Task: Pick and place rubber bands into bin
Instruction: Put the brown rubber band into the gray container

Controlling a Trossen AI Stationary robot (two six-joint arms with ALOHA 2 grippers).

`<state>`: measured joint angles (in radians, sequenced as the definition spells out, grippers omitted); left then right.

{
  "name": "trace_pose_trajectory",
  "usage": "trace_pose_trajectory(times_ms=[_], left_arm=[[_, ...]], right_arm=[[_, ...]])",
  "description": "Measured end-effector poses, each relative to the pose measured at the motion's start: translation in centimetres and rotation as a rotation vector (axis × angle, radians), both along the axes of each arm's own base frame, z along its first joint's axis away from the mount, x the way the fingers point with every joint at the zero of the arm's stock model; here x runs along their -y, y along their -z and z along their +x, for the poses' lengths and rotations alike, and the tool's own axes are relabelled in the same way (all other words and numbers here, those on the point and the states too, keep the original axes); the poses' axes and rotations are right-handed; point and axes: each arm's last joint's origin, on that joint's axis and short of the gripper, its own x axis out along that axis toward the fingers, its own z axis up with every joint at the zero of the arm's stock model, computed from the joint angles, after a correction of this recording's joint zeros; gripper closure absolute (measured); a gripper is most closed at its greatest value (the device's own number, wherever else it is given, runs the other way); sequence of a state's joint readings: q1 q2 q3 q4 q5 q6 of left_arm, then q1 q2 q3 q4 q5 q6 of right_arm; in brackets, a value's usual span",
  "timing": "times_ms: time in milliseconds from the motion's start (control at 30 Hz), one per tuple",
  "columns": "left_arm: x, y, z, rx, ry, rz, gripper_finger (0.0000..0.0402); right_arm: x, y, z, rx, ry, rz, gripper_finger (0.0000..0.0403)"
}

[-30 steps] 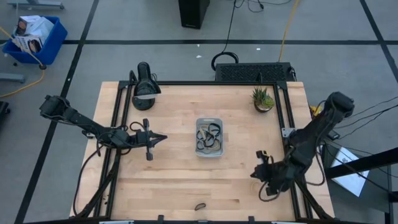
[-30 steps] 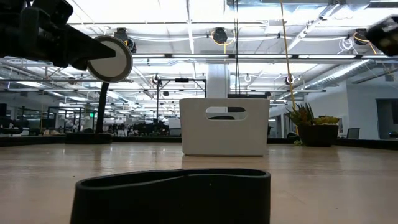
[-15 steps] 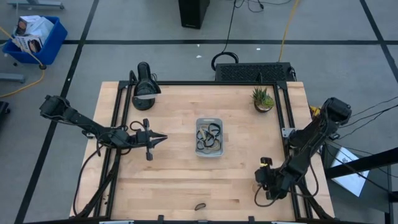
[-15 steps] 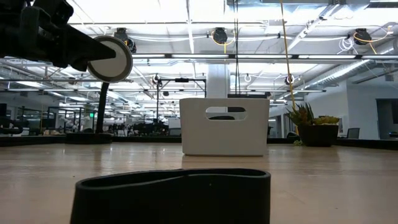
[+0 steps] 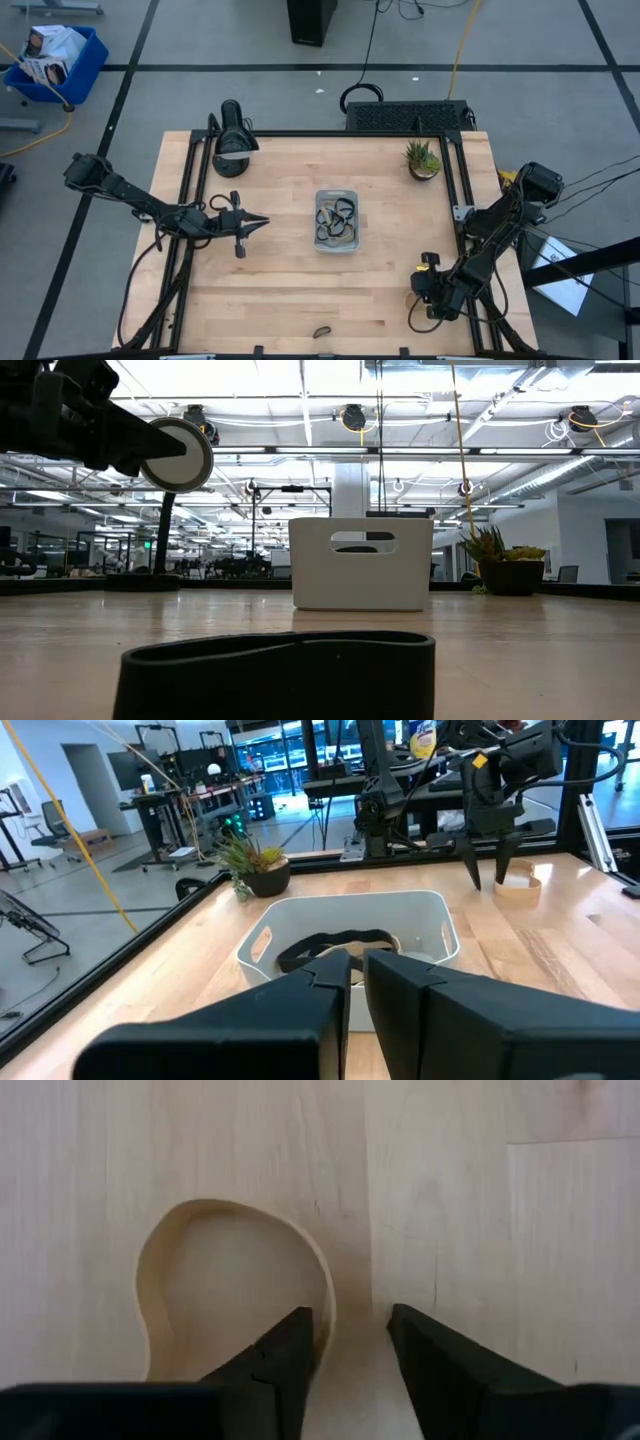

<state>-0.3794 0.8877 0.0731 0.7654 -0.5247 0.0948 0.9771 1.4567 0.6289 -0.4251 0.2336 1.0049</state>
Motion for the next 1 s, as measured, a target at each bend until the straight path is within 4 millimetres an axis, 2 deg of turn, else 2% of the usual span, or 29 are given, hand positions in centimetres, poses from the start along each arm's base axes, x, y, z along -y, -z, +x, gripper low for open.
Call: trace_pose_trajectory(times_ms=[100, 200, 267, 400, 567, 733, 1000], left_arm=[[0.0, 0.0, 0.0, 0.0, 0.0, 0.001, 0.036], [0.0, 0.0, 0.0, -0.001, 0.0, 0.003, 0.036], [0.0, 0.0, 0.0, 0.0, 0.0, 0.004, 0.036], [0.0, 0.0, 0.0, 0.0, 0.0, 0.001, 0.036], [0.0, 0.0, 0.0, 0.001, 0.0, 0.001, 0.036], [0.0, 0.0, 0.0, 0.0, 0.0, 0.004, 0.036], [0.0, 0.0, 0.0, -0.005, 0.0, 0.006, 0.036]], right_arm=[[0.1, -0.2, 0.0, 0.007, -0.001, 0.007, 0.031], [0.2, -0.3, 0.0, 0.012, 0.003, 0.007, 0.0371], [0.3, -0.5, 0.1, 0.025, -0.004, 0.006, 0.0393], [0.6, -1.5, 0.6, 0.081, -0.033, 0.019, 0.0397], [0.9, -4.1, 2.1, 0.224, -0.114, -0.001, 0.0401], [1.3, -7.6, 3.3, 0.421, -0.201, -0.038, 0.0402], [3.2, -13.0, 3.8, 0.657, -0.269, -0.141, 0.0402]])
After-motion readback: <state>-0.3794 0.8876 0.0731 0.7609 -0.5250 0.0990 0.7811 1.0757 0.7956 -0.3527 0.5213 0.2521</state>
